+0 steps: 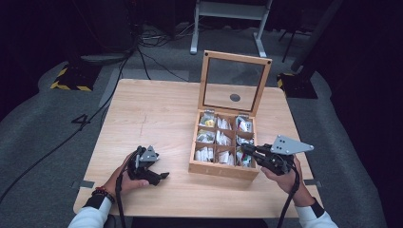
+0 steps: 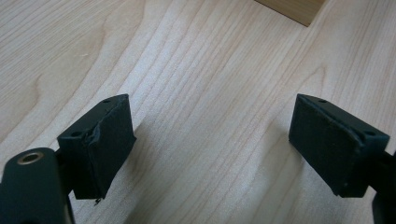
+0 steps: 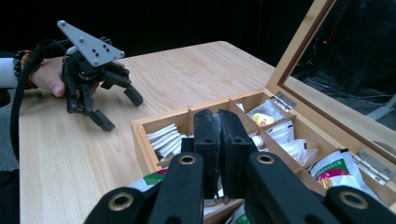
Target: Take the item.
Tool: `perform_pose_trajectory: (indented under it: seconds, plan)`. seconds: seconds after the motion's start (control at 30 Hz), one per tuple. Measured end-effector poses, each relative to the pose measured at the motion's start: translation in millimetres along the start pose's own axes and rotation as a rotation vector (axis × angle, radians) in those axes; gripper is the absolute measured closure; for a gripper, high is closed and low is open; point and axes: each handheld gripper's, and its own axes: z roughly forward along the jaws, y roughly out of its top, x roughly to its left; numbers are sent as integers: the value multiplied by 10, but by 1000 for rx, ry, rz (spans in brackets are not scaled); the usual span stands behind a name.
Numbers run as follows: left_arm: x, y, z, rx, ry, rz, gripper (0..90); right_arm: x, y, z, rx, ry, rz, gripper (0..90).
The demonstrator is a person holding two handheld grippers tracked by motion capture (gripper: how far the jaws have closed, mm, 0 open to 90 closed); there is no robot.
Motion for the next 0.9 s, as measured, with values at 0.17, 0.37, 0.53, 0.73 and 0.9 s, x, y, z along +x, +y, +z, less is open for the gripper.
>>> perform_pose_trajectory:
  seconds: [0.17, 0.37, 0.53, 0.73, 0.9]
  plan:
    - [-1, 0, 0, -1, 0, -1, 142, 51, 5, 18, 3, 20, -5, 869]
    - [0, 0, 0, 0, 0, -1, 142, 132, 2, 51, 10, 48, -16, 869]
    - [0, 0, 0, 0, 0, 0, 142, 173, 5, 68, 11, 65, -23, 869]
    - [0, 0, 0, 0, 0, -1, 142, 230, -3, 111, 22, 86, -29, 868]
    - [0, 0, 0, 0, 0, 0, 142, 269, -3, 130, 26, 101, -37, 868]
